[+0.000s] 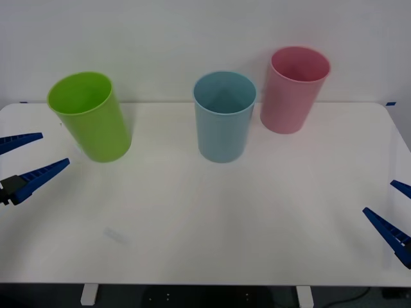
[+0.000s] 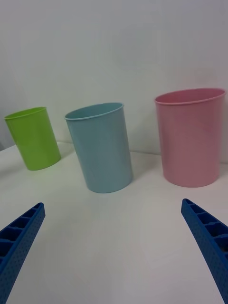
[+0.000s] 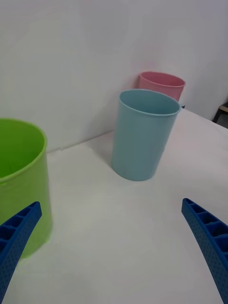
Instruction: Grasp the object on the table and drop it into the matching bin: aluminum can to the light blue bin, PET bottle to the pink bin.
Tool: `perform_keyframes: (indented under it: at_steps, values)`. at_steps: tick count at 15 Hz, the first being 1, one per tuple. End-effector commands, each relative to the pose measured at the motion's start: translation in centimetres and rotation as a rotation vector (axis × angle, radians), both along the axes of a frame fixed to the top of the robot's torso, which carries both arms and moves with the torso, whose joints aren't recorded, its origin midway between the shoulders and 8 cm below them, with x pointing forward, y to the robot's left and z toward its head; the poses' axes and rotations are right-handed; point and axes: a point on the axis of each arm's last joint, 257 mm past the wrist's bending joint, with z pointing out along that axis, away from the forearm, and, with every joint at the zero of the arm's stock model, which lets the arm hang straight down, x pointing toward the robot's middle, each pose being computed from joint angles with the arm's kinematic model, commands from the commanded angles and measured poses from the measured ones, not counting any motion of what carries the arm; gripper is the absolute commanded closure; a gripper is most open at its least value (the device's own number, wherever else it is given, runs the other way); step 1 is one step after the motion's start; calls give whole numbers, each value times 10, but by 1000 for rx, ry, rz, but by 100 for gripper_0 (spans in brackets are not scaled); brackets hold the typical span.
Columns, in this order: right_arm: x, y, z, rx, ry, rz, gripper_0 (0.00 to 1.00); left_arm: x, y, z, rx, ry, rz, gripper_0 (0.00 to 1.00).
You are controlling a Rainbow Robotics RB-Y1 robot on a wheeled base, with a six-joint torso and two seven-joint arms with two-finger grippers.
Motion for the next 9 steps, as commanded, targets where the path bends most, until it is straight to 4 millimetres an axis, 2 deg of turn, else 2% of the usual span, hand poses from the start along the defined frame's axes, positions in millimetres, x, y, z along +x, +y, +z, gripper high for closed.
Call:
perform_keyframes:
  at_steps: [1, 9]
  values:
    - [0, 0, 0, 0, 0, 0, 0, -5, 8, -6, 1, 17, 20, 0]
    - [0, 0, 0, 0, 0, 0, 0, -21, 45, -16, -3, 49, 114, 0]
